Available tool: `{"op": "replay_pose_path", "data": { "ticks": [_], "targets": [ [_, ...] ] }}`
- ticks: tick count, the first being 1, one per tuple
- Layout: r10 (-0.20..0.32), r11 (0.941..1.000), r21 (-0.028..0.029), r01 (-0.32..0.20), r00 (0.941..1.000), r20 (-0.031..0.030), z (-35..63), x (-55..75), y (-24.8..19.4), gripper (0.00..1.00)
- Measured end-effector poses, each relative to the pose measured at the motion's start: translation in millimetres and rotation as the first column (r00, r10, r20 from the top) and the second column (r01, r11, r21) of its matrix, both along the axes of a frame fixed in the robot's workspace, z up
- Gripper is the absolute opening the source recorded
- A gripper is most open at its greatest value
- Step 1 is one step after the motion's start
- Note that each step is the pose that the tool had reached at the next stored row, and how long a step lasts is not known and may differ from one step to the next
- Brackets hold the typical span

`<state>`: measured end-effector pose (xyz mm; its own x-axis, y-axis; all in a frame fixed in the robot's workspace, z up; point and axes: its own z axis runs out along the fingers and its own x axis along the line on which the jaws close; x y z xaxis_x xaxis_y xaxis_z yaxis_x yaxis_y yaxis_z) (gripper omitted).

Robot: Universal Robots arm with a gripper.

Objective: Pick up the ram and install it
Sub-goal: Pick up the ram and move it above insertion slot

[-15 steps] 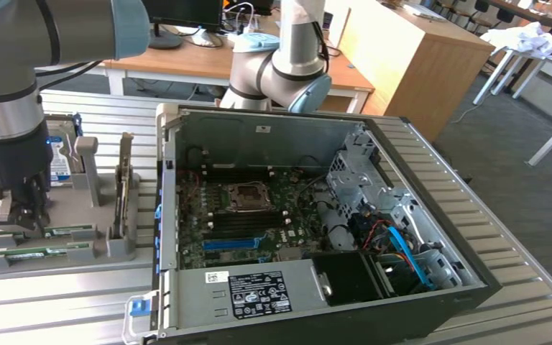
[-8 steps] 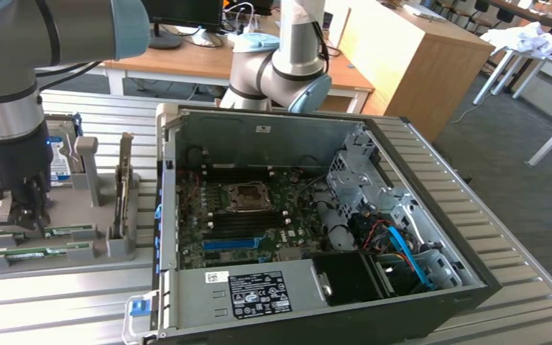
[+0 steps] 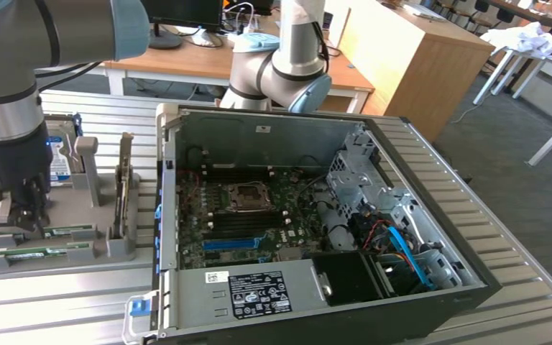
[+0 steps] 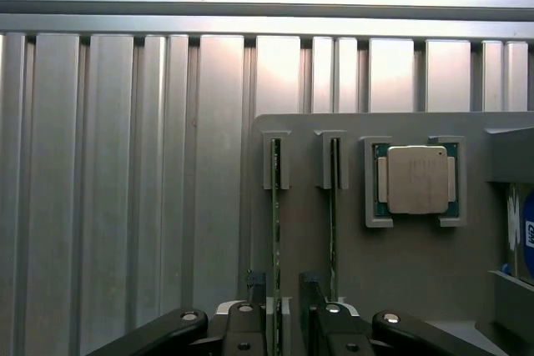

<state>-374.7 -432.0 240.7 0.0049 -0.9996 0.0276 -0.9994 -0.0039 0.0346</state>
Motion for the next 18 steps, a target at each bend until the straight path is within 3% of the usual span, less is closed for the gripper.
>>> {"op": "replay_pose_path", "data": {
  "ticks": [6, 18],
  "targets": [
    [0.0, 1.0, 0.0, 0.0, 1.0, 0.0, 0.0, 0.0, -2.1, 0.3],
    [0.0, 1.0, 0.0001, 0.0, 1.0, 0.0, -5.6, 0.0, -2.2, 0.3]
  ]
}}
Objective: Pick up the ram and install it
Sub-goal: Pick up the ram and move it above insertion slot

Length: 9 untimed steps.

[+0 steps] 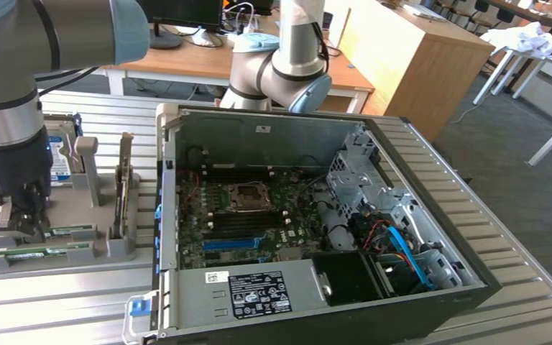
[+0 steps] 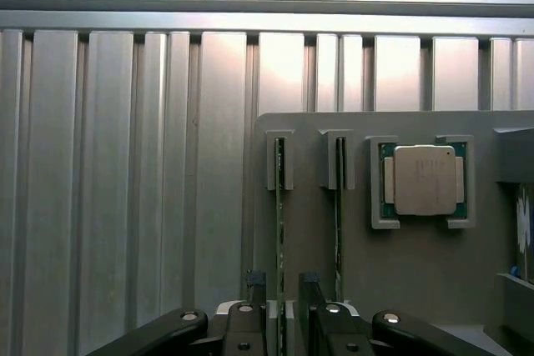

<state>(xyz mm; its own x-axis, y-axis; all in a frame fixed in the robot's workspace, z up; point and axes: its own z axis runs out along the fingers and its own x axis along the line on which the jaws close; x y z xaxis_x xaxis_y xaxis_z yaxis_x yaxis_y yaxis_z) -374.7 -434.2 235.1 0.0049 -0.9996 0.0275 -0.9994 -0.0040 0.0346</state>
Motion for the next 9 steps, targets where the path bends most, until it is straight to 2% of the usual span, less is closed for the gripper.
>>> {"op": "replay_pose_path", "data": {
  "ticks": [9],
  "targets": [
    [0.0, 1.0, 0.0, 0.0, 1.0, 0.0, -8.6, 0.0, 0.0, 0.3]
  ]
}}
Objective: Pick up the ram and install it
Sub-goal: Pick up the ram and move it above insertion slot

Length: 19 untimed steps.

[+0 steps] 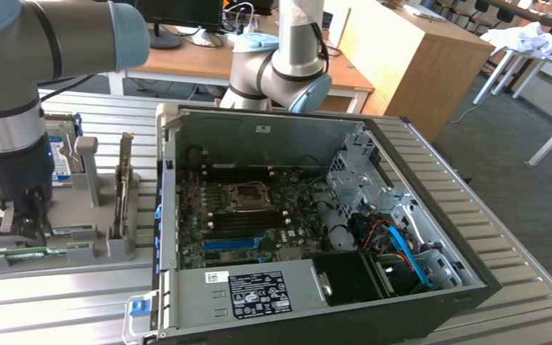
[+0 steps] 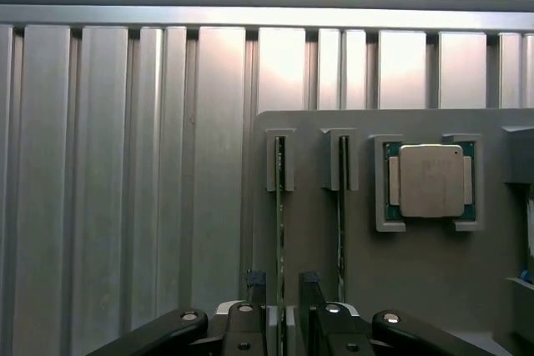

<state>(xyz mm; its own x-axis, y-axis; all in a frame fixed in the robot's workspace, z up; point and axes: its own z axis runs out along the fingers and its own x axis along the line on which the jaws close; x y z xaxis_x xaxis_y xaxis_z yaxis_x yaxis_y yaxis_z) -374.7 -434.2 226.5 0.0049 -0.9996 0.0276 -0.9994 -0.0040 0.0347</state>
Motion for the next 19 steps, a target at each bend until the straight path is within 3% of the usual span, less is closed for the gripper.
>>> {"op": "replay_pose_path", "data": {
  "ticks": [19],
  "targets": [
    [0.0, 1.0, 0.0, 0.0, 1.0, 0.0, -13.0, 0.0, 0.0, 0.3]
  ]
}}
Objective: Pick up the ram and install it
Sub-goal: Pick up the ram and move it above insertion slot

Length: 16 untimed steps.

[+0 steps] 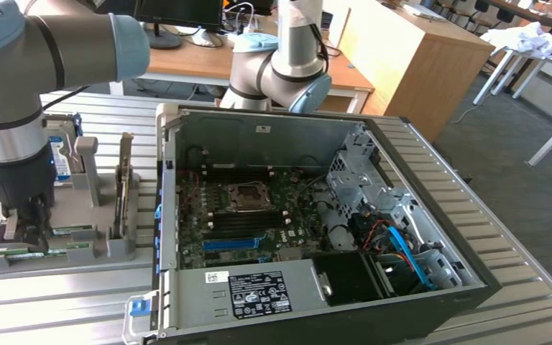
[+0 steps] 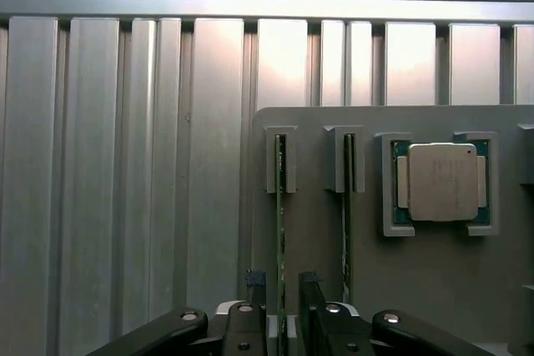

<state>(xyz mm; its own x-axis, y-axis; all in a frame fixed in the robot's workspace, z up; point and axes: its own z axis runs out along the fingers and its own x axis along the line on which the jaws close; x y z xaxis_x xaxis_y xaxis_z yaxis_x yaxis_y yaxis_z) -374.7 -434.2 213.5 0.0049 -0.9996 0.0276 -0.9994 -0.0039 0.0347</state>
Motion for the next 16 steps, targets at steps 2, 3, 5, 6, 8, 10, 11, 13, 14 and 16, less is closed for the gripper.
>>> {"op": "replay_pose_path", "data": {
  "ticks": [2, 3, 5, 6, 8, 10, 11, 13, 14, 16],
  "targets": [
    [0.0, 1.0, 0.0, 0.0, 1.0, -0.0001, -1.1, 0.0, 0.0, 0.3],
    [0.0, 1.0, 0.0, 0.0, 1.0, 0.0, -1.7, 0.0, 0.0, 0.3],
    [0.0, 1.0, 0.0001, 0.0, 1.0, 0.0, -2.9, 0.0, 0.0, 0.3],
    [0.0, 1.0, 0.0, 0.0, 1.0, 0.0, -3.5, 0.0, 0.0, 0.3],
    [0.0, 1.0, 0.0001, 0.0, 1.0, 0.0, -4.9, 0.0, 0.0, 0.3],
    [0.0, 1.0, 0.0, 0.0, 1.0, 0.0, -6.1, 0.0, 0.0, 0.3],
    [0.0, 1.0, 0.0001, 0.0, 1.0, 0.0, -6.8, 0.0, 0.0, 0.3],
    [0.0, 1.0, 0.0, 0.0, 1.0, 0.0, -8.1, 0.0, 0.0, 0.3],
    [0.0, 1.0, 0.0, 0.0, 1.0, 0.0, -8.7, 0.0, 0.0, 0.3],
    [0.0, 1.0, 0.0, 0.0, 1.0, 0.0, -9.8, 0.0, 0.0, 0.3]
  ]
}}
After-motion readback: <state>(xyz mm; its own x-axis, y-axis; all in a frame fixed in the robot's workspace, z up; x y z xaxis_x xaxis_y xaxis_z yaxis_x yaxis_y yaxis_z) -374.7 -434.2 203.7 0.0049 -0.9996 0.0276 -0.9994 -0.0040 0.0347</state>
